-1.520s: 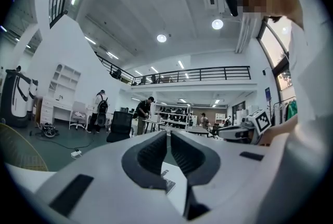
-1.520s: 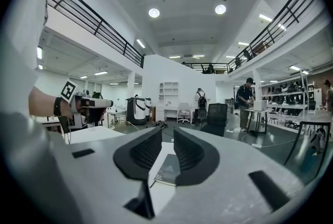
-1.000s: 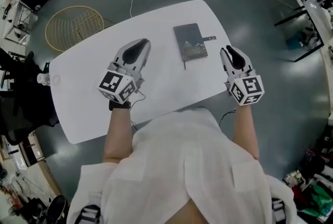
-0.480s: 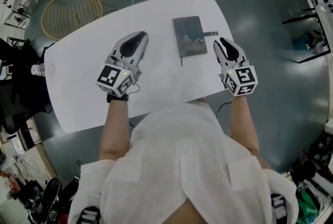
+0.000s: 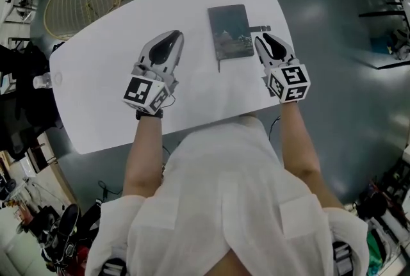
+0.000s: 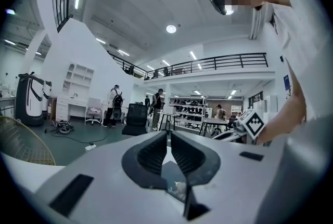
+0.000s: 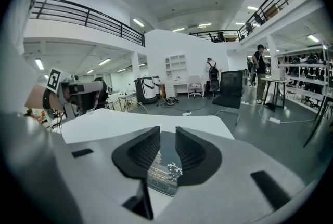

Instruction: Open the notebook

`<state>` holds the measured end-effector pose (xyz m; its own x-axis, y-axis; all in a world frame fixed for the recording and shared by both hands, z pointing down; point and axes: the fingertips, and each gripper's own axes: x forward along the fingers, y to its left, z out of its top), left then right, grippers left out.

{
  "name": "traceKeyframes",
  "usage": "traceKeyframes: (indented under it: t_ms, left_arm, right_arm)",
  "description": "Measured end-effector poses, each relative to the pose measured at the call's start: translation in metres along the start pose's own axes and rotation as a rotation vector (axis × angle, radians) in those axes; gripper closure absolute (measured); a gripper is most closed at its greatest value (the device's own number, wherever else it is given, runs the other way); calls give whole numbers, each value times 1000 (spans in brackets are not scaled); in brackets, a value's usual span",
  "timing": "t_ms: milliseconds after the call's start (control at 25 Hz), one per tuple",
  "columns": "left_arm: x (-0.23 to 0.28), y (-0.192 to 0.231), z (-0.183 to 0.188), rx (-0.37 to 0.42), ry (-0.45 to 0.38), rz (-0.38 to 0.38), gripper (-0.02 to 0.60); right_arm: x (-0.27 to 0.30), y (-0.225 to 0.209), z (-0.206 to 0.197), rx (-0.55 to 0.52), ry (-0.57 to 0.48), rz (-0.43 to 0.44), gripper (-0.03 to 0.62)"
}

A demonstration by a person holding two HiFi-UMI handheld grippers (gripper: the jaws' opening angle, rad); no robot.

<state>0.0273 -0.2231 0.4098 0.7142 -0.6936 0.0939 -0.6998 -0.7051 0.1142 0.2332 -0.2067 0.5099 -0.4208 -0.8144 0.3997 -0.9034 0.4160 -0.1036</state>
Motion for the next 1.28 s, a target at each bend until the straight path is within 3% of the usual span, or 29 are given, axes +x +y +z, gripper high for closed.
traceKeyframes:
  t_ms: [640, 1280]
  left_arm:
    - [46, -20, -46, -7, 66, -39, 560]
    - [57, -21, -60, -17, 92, -42, 560]
  right_arm:
    - [58, -26, -94, 152, 161, 17, 482]
    - [81, -29, -132, 280, 327, 84, 453]
